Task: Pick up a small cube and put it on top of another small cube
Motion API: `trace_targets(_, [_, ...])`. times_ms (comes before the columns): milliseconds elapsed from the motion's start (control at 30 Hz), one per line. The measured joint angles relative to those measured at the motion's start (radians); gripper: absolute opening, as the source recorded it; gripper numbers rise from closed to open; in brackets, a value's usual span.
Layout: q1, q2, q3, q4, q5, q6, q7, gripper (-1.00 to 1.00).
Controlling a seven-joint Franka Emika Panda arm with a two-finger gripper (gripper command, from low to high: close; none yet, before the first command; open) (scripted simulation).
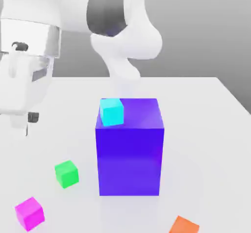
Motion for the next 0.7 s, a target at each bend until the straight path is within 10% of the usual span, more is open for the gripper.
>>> trace_targets(600, [-0.021,0.506,-0.114,0.015,0.058,0.237,0.55,0.0])
trace_targets(633, [-0.021,0.525,-0.113,0.019,0.059,0.252,0.55,-1.0])
trace_targets(700, [-0.021,0.525,-0.113,0.019,0.059,0.252,0.55,-1.0])
